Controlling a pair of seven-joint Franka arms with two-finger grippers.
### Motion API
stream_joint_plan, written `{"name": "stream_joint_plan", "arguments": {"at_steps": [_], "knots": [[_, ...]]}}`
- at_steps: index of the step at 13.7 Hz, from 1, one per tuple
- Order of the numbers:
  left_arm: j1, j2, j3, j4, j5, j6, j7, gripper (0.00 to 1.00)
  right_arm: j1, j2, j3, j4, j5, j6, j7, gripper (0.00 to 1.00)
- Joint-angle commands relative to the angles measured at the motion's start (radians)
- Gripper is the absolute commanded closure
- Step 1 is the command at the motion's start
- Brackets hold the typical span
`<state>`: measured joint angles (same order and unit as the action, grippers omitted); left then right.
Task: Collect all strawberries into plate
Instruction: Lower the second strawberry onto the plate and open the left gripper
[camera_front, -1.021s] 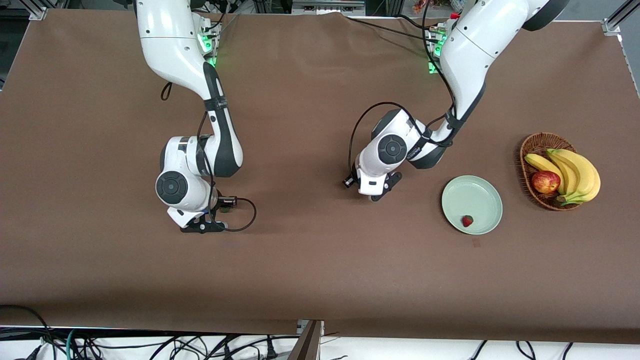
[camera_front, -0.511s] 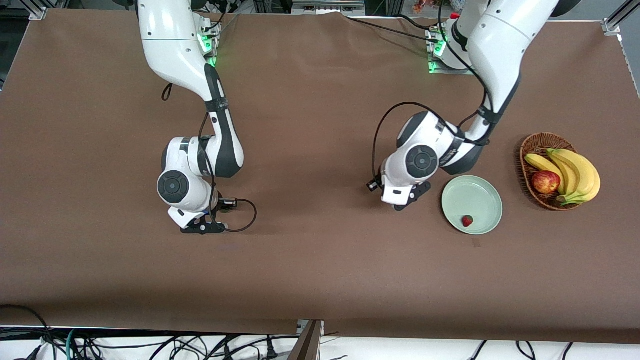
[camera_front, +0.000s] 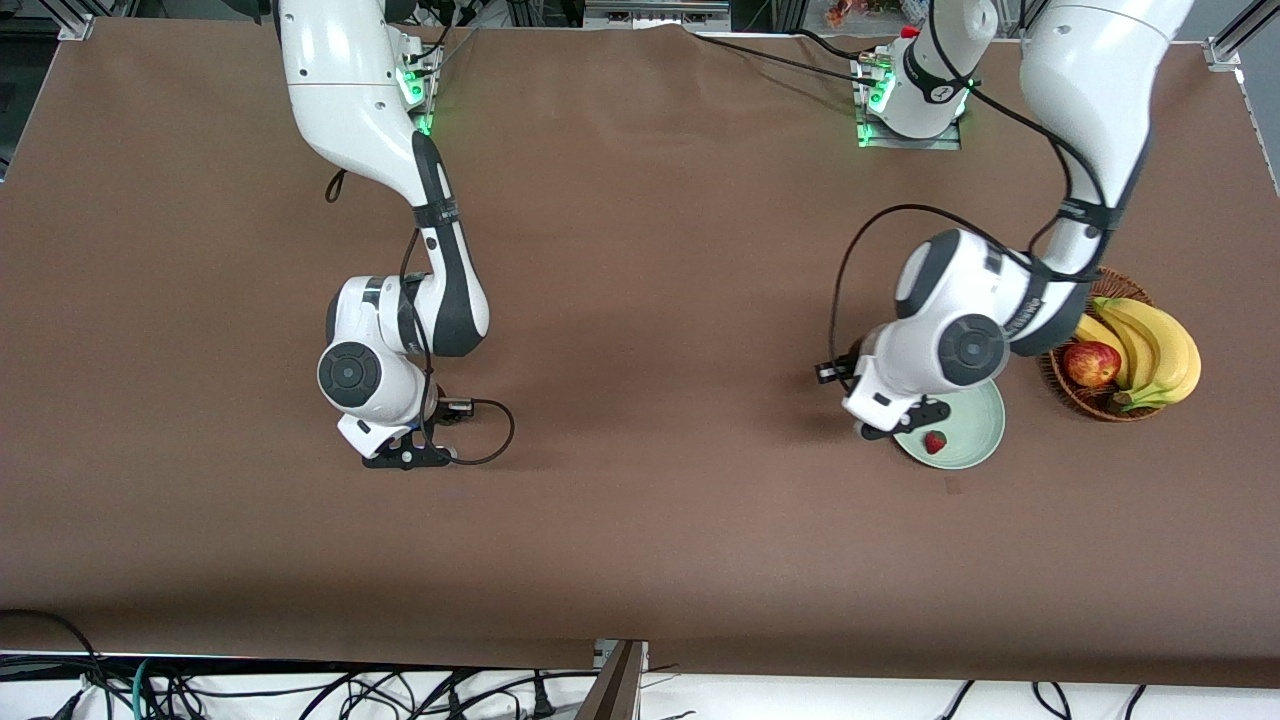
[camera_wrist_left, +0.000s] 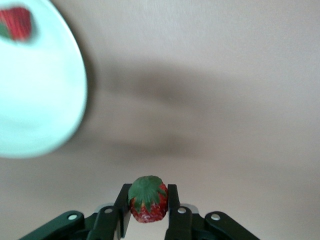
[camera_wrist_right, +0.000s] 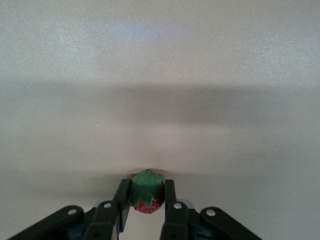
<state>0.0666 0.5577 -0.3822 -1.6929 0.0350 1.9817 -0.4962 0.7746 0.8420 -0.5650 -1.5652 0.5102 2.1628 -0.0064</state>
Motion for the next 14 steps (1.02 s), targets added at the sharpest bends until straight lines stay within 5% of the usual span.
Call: {"name": "stream_joint_plan", "arguments": {"at_steps": [1, 8, 9, 10, 11, 14], "knots": [[0.094, -0.006, -0.009, -0.014, 0.011, -0.018, 0.325, 1.00, 0.002, -0.012, 0.008, -0.007, 0.025, 0.009, -0.018, 0.87], [0.255, 0.073, -0.006, -0.022, 0.011, -0.009, 0.764, 0.98, 0.051, -0.034, 0.020, 0.088, 0.027, -0.058, 0.132, 0.87], [0.257, 0.085, -0.006, -0.022, 0.011, -0.008, 0.765, 0.90, 0.057, -0.034, 0.030, 0.121, 0.045, -0.084, 0.187, 0.87], [0.257, 0.088, -0.006, -0.022, 0.011, -0.004, 0.765, 0.68, 0.061, -0.034, 0.037, 0.160, 0.080, -0.102, 0.242, 0.87], [0.257, 0.088, -0.006, -0.021, 0.011, -0.003, 0.765, 0.01, 0.072, -0.029, 0.049, 0.190, 0.112, -0.112, 0.303, 0.87], [0.249, 0.085, -0.006, -0.019, 0.013, -0.004, 0.760, 0.00, 0.074, -0.008, 0.150, 0.266, 0.140, -0.065, 0.510, 0.87]]}}
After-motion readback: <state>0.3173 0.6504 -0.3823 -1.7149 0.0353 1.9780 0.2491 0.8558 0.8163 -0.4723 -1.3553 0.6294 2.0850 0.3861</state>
